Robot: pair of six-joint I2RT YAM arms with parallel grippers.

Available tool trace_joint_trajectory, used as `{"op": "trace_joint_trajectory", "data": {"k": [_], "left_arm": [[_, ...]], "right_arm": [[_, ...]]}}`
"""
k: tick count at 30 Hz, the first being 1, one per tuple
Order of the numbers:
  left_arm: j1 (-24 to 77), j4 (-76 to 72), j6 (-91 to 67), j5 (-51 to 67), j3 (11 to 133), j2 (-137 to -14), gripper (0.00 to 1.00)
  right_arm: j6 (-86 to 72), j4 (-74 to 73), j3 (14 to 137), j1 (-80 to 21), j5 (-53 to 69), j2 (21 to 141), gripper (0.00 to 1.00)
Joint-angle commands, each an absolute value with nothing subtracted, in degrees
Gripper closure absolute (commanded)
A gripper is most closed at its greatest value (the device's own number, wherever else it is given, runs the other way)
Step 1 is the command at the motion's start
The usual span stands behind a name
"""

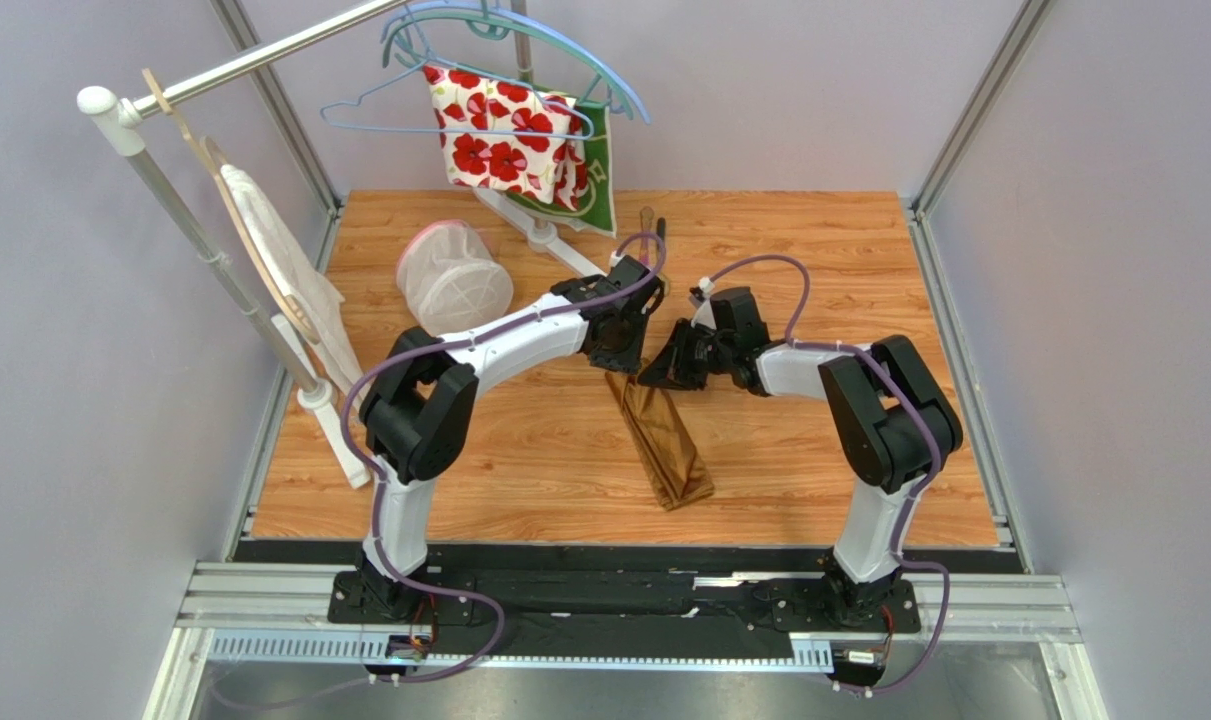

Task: Fold the napkin into a case and place the utensils inside
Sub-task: Grasp the top corner of the smaller rectangle folded napkin from the folded napkin.

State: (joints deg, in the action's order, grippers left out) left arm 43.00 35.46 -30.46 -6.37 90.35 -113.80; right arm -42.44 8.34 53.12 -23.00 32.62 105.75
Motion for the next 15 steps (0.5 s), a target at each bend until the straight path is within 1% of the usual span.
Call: {"op": "trace_joint_trajectory", "data": {"k": [1,4,6,7,15], "left_arm": [[44.29,39.99,-27.6,-11.42,93.07,-114.96,0.62],[44.47,40.52,-27.33,-11.08,93.87,-116.1,0.61],[44.82,40.52,-27.33,-11.25,94.48,-116.98,0.6],[44.91,40.52,-27.16,-11.42,94.74,-117.33,0.58],[45.44,41.31,-27.07,-11.16,97.03,-120.49,0.55]], "right_arm": [[-44.47,12.92,54.58,-22.85,33.14,106.52,1.0],[-45.7,14.32,53.88,-23.11,33.13,106.87,1.0],[-45.97,14.68,53.7,-23.12,32.96,107.05,1.0],[-46.05,14.59,53.7,-23.12,32.87,107.14,1.0],[-46.76,15.82,52.3,-23.55,31.99,108.01,1.0]]}}
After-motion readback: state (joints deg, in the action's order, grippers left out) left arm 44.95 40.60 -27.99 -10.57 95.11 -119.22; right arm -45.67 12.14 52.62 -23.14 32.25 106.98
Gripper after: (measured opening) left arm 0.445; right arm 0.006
